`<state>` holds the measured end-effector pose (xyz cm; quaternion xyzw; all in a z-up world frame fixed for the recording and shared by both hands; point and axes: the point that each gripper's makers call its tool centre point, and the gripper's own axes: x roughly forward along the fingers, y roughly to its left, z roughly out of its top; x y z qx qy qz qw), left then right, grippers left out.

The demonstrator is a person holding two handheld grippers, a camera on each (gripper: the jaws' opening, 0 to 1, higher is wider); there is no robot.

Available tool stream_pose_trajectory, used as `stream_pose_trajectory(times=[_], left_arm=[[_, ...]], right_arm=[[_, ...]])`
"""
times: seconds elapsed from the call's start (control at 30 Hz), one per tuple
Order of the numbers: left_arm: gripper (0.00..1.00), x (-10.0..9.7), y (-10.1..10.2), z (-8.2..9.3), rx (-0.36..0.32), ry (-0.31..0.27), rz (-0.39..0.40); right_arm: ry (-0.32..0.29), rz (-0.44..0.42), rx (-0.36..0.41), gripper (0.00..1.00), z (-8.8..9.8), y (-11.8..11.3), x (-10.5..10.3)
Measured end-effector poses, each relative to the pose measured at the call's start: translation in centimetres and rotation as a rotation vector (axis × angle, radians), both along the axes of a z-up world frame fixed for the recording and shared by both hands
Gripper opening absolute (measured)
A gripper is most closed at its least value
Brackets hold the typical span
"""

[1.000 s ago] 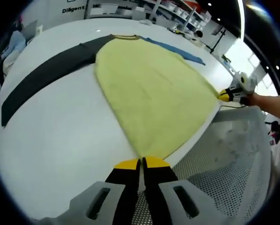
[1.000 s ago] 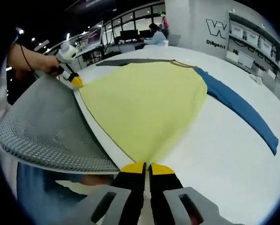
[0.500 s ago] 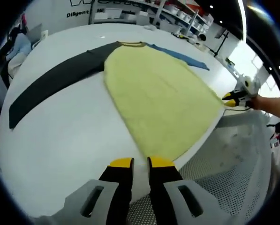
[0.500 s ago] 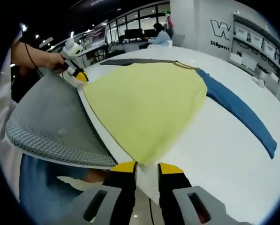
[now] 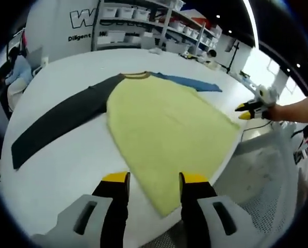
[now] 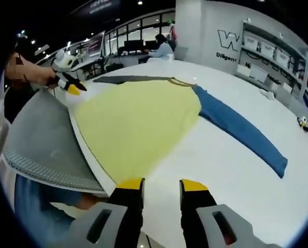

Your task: Fold the garment on the visible template until the final outline fits inside the template.

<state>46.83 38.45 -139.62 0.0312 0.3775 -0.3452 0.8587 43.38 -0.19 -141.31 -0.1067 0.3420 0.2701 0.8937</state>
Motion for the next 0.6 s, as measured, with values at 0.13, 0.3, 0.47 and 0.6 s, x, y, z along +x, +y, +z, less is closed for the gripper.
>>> stream_pose_trajectory(times=[0.13,0.3,0.47,0.6], left_arm=[[0.54,0.6,-1.0,0.5,-0.010,-0.061,-0.016],[0.69,0.6,-1.8,0.4,-0.014,-0.090,-0.045],[0.74,0.8,-2.1,0.5,-0.016,-0.108,-0.058],[0.75,1.1,-2.2,0.8,-0.019,-0.123,-0.054]], right_arm=[[-0.024,-0.135,0.001,0.22,0.5,-3.7,2.0],[-0.054,-0.274,-0.020,0.22,0.9,-8.2,4.1],[-0.071,-0.404,-0.018,0.22,1.1,-12.3,6.2],[-0.079,-0.511,-0.004,0.21,1.5,-14.8,7.9]])
